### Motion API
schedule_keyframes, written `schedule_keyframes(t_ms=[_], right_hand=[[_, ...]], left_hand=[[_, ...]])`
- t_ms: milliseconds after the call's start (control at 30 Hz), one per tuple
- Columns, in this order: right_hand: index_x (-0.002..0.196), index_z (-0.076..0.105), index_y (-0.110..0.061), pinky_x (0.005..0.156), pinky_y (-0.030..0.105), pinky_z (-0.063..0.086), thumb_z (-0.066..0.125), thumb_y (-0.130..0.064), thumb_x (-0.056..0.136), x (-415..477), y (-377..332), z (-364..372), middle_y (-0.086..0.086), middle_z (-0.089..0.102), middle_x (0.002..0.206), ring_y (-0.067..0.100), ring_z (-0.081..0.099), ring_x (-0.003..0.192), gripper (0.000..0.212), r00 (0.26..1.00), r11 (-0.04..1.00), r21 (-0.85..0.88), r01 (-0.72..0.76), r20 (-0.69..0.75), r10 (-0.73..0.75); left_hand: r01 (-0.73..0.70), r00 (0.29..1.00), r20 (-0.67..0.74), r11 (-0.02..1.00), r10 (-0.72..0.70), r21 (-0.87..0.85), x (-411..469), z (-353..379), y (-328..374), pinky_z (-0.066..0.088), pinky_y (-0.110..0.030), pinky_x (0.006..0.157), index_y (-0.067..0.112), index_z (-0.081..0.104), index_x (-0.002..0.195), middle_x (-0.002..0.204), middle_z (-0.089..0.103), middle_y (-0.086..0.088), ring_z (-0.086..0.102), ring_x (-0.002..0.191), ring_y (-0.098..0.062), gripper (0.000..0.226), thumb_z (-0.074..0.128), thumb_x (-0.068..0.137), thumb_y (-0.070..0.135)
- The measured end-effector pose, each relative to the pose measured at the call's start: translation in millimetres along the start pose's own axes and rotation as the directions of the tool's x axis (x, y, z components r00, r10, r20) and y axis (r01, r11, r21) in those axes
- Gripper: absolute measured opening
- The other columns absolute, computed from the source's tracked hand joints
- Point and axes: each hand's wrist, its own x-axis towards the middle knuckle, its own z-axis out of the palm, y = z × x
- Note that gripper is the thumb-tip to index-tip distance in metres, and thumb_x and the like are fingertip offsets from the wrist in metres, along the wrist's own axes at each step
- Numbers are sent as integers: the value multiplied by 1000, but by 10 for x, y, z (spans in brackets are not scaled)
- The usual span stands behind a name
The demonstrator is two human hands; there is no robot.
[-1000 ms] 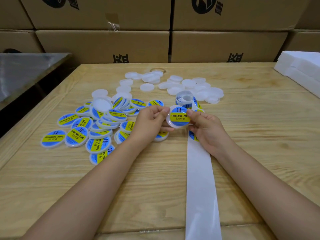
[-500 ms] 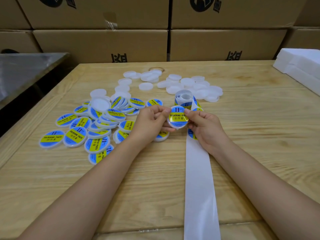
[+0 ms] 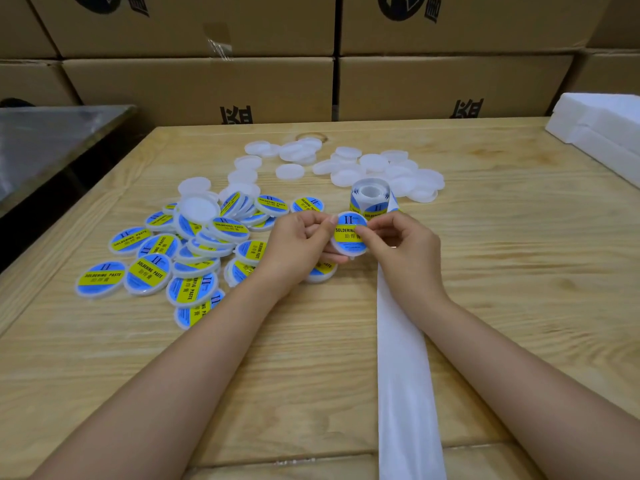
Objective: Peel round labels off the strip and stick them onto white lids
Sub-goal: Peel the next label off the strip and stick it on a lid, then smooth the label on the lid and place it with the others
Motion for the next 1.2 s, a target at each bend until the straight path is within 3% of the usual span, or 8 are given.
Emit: schedule_keyframes(t_ms=[133,300,467,600,700,933,1067,1200], right_hand=[[89,72,-10,74,16,48,73,-16,80,-49,-30,13,-6,69,80,4,61,73,11,990,982,-136,131,-40,-137],[98,72,-9,78,27,50,71,-14,81,-76,-52,23,-12,67,81,3,63,77,17,971,964,-169,206,-84,-222],[142,38,-22,76,9,47,70,-12,82,-50,-25,3,-22,64,79,-7,64,75,69,988,991,-35,130,-82,-132],[90,70,-17,68,28,50,66,-18,86,-19,-5,23,-10,67,73,8,63,67,6,990,994,-54,92,-103,-97],[63,54,-22,57,12,38,65,-21,87,-4,19,8,-18,58,55,0,53,55,27,988,998,-27,61,-144,-64],[73,43,-24,57,11,38,74,-39,74,-37,-15,51,-11,55,68,-2,50,61,35,997,996,-86,4,-72,-10],[92,47,-22,66,15,44,76,-29,76,-52,-48,74,-11,62,86,-3,58,75,33,999,1000,23,-7,51,6],[94,51,-19,56,12,37,74,-15,79,-92,-52,86,-8,57,76,3,46,59,28,987,992,2,129,97,-129]], left_hand=[[9,1000,2,998,-9,-57,1,6,20,59,-25,61,5,62,85,65,71,-6,70,61,-20,19,52,96,18],[19,1000,19,990,-16,-142,2,26,39,57,-21,57,6,61,83,65,72,-4,70,61,-18,20,50,96,16],[10,999,43,987,-3,-158,-4,22,27,56,-20,55,7,62,85,68,72,-4,71,63,-18,19,49,97,15],[2,996,90,983,15,-181,-17,22,31,56,-21,55,7,60,85,68,72,-3,70,62,-16,18,47,97,12],[-14,992,124,987,34,-160,-42,52,34,56,-22,54,5,56,84,63,70,-2,69,57,-16,16,46,96,8],[-55,991,117,988,72,-146,-48,68,10,57,-23,57,7,56,82,55,64,2,67,56,-14,13,50,93,7],[-41,996,64,976,56,-216,-36,39,-3,55,-21,54,8,56,79,55,66,1,67,55,-12,15,51,94,10],[-32,999,9,970,35,-242,2,-52,-20,53,-19,51,7,60,84,62,67,0,64,53,-11,14,51,94,13]])
